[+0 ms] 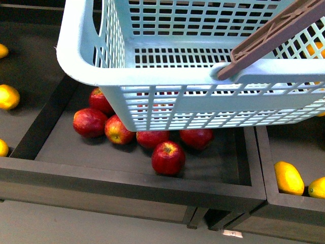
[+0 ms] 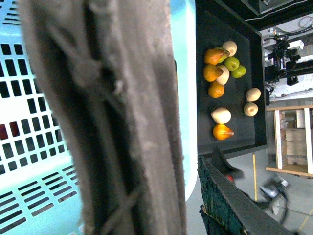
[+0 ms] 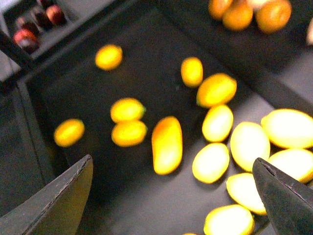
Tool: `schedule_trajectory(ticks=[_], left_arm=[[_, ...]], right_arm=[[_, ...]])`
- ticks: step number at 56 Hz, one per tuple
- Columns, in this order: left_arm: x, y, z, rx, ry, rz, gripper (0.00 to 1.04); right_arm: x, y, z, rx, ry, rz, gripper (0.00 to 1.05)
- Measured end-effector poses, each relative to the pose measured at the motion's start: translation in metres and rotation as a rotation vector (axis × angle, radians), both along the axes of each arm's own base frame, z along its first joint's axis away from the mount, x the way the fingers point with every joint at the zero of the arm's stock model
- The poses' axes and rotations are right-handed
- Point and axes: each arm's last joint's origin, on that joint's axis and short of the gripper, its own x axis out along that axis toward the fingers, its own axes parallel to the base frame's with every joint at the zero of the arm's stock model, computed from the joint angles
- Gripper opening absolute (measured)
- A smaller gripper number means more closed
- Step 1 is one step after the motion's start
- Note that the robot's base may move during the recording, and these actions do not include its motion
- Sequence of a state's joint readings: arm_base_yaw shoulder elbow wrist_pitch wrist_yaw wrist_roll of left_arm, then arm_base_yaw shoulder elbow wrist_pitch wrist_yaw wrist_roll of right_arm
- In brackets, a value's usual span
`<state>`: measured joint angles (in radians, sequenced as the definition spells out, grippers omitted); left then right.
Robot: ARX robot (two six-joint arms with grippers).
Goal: Pick lemon and mango into basket
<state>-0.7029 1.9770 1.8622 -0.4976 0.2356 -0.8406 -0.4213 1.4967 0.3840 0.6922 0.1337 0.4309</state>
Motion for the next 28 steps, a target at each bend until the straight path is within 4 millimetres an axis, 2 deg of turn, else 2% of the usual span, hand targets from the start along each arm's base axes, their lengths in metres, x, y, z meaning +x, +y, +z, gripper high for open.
schedule_trajectory(ticks=[4,13,16,21,28], left_arm=[[0.0,0.0,0.0,0.001,-0.001,0.001,0.27],[0.0,0.0,0.0,0.001,-0.001,-0.001,0.27],[0.0,0.0,0.0,0.0,0.0,-0.002,0.27],[0.0,-0.001,0.0,0.0,-0.001,-0.004,0.27],[0.0,0.0,0.0,0.0,-0.001,-0.002,0.27]], right_arm=[[0.025,-0.008,-0.033,0.057,0.122,0.008,0.96],[0.062,-0.017,-0.095,0.137,0.309,0.039,0.96],[0.072,-0.018,-0.108,0.149,0.341,0.059,0.96],[0.103,-0.022,-0.132,0.15,0.4,0.091,0.96],[0.132,-0.029,-0.145,0.15,0.412,0.101,0.96]])
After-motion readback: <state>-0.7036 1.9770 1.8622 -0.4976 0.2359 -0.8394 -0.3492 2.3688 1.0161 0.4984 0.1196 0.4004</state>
